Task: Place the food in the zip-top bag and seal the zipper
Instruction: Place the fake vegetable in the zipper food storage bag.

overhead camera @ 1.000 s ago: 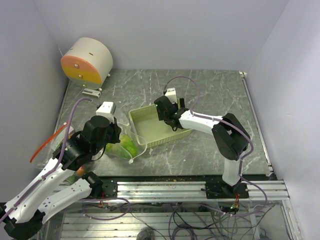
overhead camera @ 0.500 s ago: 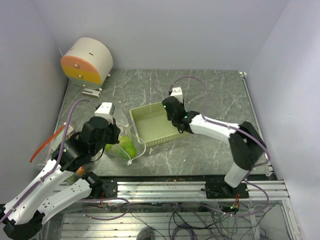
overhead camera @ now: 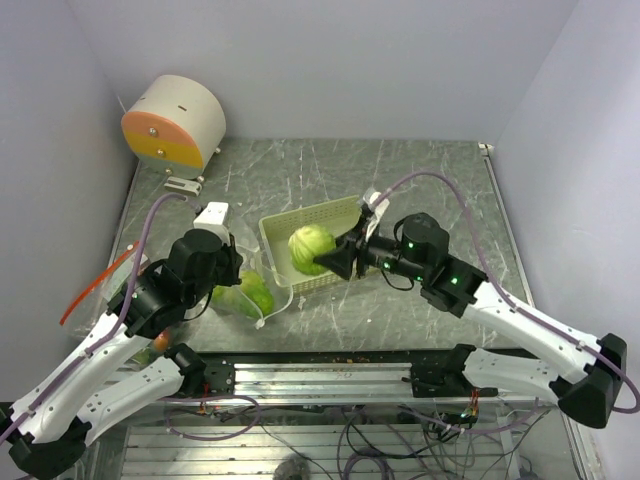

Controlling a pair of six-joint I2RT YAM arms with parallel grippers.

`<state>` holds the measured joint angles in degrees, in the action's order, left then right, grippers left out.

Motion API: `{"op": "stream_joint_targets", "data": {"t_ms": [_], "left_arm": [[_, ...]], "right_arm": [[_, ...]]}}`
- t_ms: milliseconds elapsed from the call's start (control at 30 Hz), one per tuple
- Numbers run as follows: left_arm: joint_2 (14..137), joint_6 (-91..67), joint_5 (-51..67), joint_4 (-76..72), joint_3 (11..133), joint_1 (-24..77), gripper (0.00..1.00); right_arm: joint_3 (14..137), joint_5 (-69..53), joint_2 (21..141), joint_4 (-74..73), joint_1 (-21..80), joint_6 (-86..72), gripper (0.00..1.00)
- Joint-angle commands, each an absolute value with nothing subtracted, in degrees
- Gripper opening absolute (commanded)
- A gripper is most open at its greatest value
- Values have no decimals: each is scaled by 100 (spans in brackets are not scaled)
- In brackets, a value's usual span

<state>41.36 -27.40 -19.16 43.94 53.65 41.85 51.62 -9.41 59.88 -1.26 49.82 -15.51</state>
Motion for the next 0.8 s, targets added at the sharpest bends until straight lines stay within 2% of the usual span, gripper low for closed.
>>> {"op": "stream_joint_targets", "data": {"t_ms": [0,100,200,533,767], "left_arm": [[4143,-2638,-2045,4244,5674,4210,7],[4166,-2647,-2022,4261,5706,4210,7],[4158,-2671,-2013,4255,5647,4210,7],[4258,-2683,-1855,4114,5567,4210,7],[4358,-2665,-1630,4015,5524,4210,7]], "right_arm": [[4888,-3516,5737,321,4988,-1402,31],[4852,-4580,5942,559,5048,-1465,31],[4798,-5026,6118,775,5253,-1403,31],[5290,-4324,7349,1335,5496,-1494,30],[5700,-2948,7887,1048,5572,-1389,29]]}}
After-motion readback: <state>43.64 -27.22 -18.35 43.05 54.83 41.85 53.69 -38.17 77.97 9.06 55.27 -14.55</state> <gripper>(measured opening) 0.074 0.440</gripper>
